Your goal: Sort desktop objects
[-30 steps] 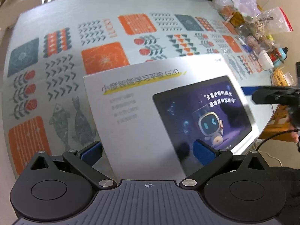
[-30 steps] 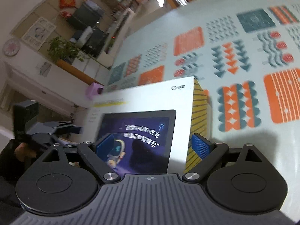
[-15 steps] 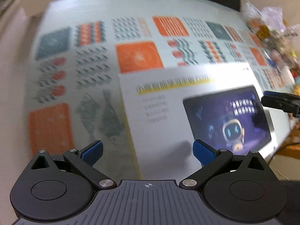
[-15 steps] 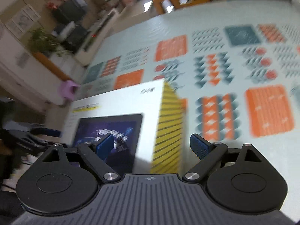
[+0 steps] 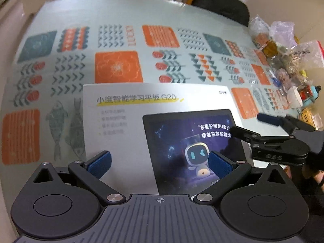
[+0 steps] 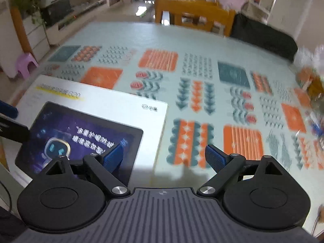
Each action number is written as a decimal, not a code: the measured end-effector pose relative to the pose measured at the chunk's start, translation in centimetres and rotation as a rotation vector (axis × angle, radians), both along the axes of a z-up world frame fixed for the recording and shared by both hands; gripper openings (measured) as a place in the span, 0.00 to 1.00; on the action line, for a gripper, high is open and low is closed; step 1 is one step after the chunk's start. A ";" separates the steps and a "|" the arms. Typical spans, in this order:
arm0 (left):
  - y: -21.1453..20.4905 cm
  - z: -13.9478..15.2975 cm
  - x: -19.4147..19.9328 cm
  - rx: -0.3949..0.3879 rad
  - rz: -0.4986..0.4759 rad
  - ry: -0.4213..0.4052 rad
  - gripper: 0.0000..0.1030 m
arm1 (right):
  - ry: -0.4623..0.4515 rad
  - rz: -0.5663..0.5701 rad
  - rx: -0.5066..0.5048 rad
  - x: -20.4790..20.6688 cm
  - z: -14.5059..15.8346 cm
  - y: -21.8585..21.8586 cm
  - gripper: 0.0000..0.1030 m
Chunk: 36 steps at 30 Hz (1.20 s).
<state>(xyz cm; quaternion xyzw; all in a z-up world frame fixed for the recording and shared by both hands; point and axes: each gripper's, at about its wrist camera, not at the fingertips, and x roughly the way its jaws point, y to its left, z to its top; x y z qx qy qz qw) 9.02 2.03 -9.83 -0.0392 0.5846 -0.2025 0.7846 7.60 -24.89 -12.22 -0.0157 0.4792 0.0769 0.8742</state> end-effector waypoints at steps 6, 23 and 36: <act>-1.1 -1.5 -0.1 0.094 -0.037 -0.037 1.00 | 0.060 -0.025 0.089 0.6 -1.8 -1.2 1.00; -4.4 -2.9 -1.0 0.285 -0.075 -0.128 1.00 | 0.010 0.011 0.099 -0.1 -2.5 -1.5 1.00; -4.3 5.9 -3.4 0.340 0.367 -0.308 1.00 | -0.245 0.003 0.161 -2.7 6.5 -2.0 1.00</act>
